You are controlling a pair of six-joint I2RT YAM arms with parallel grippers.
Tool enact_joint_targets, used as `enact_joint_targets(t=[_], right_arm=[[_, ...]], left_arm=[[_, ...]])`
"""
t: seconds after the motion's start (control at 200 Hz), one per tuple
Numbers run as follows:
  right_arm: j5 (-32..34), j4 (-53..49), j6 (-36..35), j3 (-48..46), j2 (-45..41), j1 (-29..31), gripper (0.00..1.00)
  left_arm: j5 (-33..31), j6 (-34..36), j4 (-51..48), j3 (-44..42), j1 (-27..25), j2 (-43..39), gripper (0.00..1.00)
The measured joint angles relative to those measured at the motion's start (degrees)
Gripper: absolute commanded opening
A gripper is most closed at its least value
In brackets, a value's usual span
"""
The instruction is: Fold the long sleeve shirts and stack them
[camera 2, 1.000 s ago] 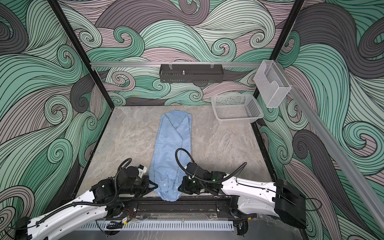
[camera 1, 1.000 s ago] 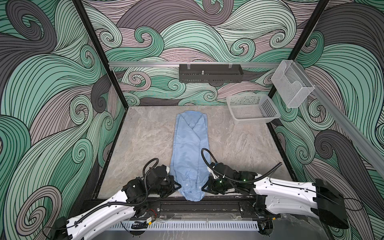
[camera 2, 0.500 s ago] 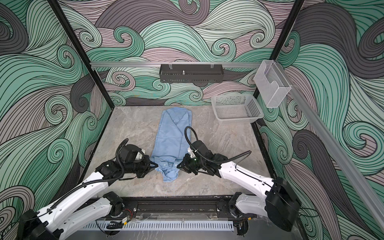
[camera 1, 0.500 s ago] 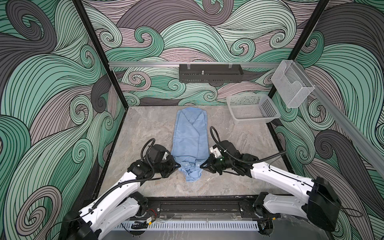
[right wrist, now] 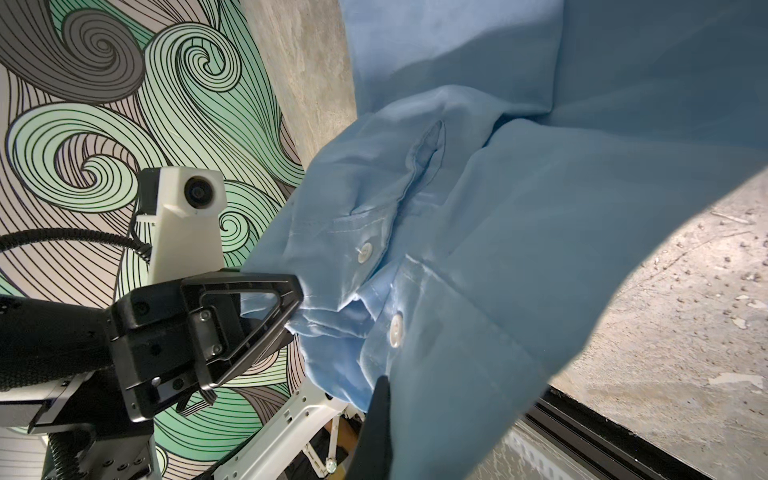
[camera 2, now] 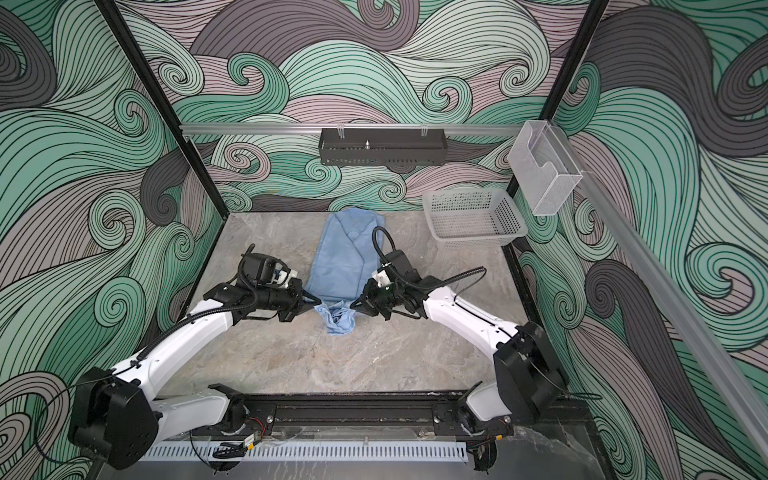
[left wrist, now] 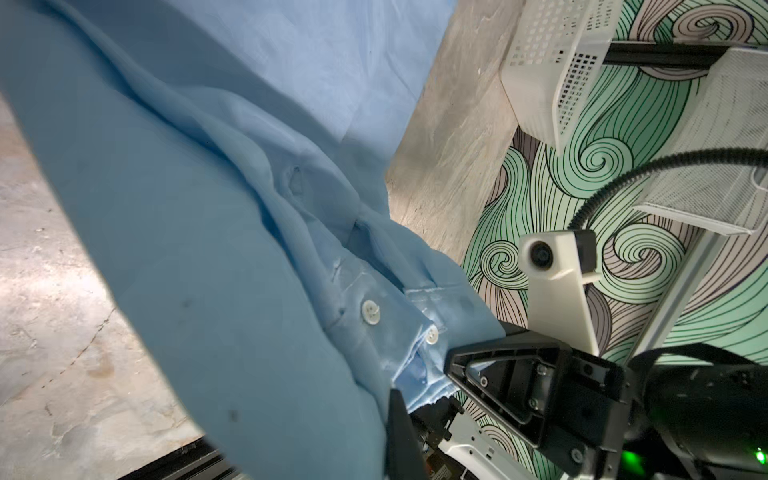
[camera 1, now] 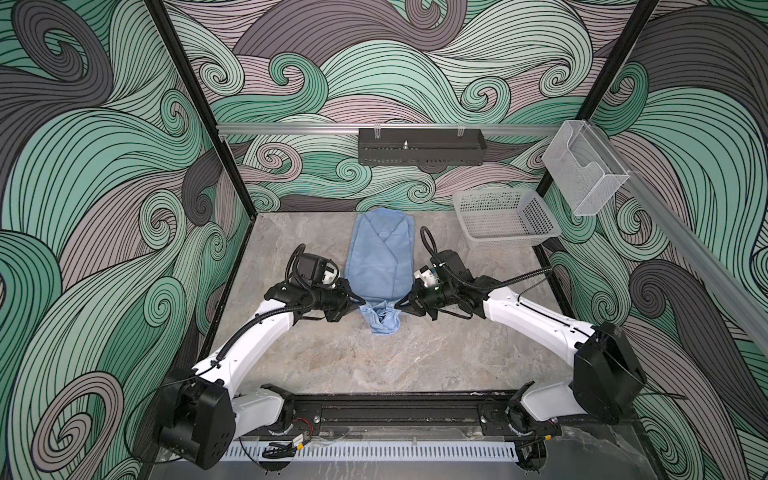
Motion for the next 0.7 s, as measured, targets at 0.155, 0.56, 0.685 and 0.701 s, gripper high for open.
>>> enact_joint_targets(t=[0.155, 0.56, 0.685, 0.701], right_arm=[[0.57, -2.67, 0.11, -4.39, -6.19, 2.58, 0.03], [5.31, -5.97, 5.88, -14.51, -20.44, 15.34, 0.03], [6.01, -6.78, 6.32, -14.21, -21.31, 13.62, 0.03], [5.95, -6.86, 6.34, -14.03, -21.2, 13.22, 0.03]], left_arm=[[0.26, -0.87, -2.08, -7.04, -1.18, -8.83, 0.0], [-7.26, -15.1, -6.8, -19.98, -18.56, -33.77, 0.0], [-11.54, -16.48, -6.69, -19.12, -18.88, -33.31, 0.0], [-11.82, -16.52, -6.67, -18.91, -18.82, -33.07, 0.0]])
